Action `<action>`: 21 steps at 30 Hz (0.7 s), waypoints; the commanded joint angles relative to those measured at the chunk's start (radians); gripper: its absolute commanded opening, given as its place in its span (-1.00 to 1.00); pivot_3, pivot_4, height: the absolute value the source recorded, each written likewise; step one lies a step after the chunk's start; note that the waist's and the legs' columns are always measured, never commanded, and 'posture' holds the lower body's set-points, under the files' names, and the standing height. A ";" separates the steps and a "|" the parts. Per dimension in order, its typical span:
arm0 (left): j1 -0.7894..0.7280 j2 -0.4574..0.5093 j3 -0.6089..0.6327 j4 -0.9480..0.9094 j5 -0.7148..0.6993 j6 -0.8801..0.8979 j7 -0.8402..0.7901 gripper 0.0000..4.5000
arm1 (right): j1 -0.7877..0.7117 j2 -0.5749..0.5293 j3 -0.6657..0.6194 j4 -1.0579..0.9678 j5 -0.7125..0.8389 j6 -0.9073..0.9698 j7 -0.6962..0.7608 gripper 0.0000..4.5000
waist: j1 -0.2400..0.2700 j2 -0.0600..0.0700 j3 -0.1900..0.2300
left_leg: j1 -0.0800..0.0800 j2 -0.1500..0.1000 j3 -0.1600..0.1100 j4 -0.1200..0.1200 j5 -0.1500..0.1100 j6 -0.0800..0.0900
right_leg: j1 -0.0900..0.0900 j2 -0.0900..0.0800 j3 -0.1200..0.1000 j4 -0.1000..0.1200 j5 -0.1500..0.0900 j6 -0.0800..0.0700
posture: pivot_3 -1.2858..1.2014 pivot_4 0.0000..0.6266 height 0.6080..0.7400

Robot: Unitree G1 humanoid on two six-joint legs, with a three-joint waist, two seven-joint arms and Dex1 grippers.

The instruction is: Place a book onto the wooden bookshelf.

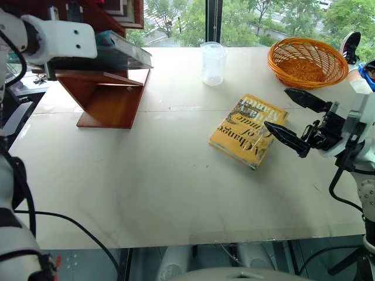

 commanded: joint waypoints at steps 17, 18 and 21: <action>0.406 0.046 0.671 -0.901 -1.029 1.134 -0.175 0.97 | 0.013 -0.076 -0.064 0.034 0.032 -0.002 0.071 1.00 | 0.002 -0.001 0.001 | -0.004 0.001 -0.001 0.002 0.000 0.000 | -0.002 -0.005 -0.001 -0.001 0.000 0.001 | 0.03 -0.52 1.00; 0.453 0.003 0.714 -0.992 -1.117 1.243 -0.108 0.97 | 0.020 -0.086 -0.071 0.038 0.033 0.002 0.076 1.00 | 0.007 0.000 0.001 | -0.004 0.001 -0.002 0.004 0.000 0.000 | -0.001 -0.005 -0.002 0.000 0.000 0.001 | 0.03 -0.52 1.00; 0.617 -0.198 0.792 -1.202 -1.211 1.317 0.137 0.97 | 0.052 -0.110 -0.092 0.046 0.027 0.006 0.083 1.00 | 0.016 0.001 0.000 | 0.002 0.001 -0.003 0.003 0.000 0.000 | 0.004 -0.004 -0.002 0.000 0.000 0.001 | 0.03 -0.52 1.00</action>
